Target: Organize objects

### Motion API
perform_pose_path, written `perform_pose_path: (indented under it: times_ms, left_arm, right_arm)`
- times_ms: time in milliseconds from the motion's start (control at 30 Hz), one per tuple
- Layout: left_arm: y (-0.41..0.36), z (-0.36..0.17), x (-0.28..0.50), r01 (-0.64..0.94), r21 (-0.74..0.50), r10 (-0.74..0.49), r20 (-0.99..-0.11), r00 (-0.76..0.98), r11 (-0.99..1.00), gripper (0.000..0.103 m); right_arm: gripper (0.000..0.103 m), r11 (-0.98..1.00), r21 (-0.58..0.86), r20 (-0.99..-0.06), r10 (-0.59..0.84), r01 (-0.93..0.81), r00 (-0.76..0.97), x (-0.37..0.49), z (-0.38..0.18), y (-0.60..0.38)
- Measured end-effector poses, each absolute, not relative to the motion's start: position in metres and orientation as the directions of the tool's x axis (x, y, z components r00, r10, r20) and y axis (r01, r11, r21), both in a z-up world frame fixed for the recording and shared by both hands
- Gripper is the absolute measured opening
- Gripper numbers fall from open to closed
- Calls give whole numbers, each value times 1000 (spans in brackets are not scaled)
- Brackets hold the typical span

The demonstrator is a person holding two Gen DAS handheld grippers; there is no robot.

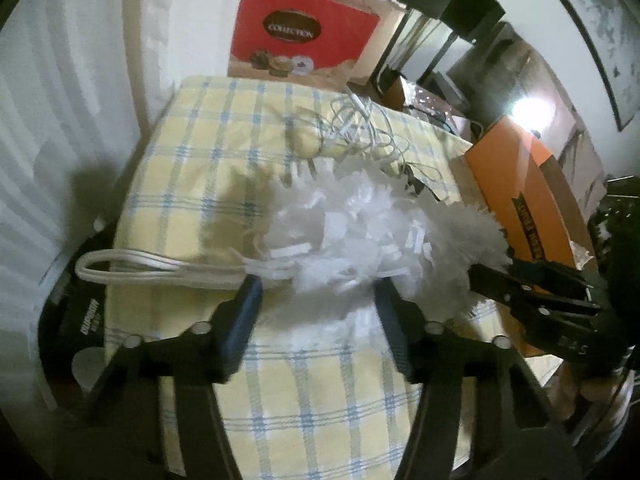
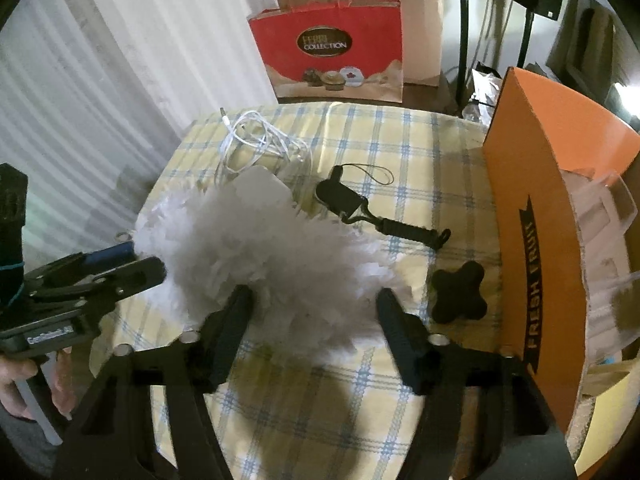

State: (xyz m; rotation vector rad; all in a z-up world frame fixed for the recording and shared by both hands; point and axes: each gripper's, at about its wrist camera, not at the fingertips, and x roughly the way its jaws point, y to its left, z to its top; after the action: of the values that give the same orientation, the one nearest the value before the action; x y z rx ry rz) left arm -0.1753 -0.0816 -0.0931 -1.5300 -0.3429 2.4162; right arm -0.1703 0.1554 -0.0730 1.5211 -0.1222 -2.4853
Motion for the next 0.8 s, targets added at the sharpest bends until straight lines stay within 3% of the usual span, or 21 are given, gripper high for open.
perform_pose_path:
  times_ms: [33, 100, 333, 800]
  left_arm:
    - [-80, -95, -176, -94, -344, 351, -845, -403, -934, 39]
    - [-77, -99, -178, -98, -361, 370, -845, -386, -927, 30]
    - [-75, -98, -176, -100, -374, 383, -841, -382, -922, 7]
    - [-83, -69, -128, -161, -419, 448, -814, -370, -894, 5]
  right_arm:
    - [42, -970, 192, -870, -238, 148, -432, -170, -74, 155]
    - [22, -966, 208, -870, -255, 156, -421, -170, -78, 154]
    - [12, -961, 223, -862, -272, 161, -428, -167, -79, 152]
    - [10, -933, 283, -853, -351, 222, -387, -125, -58, 158]
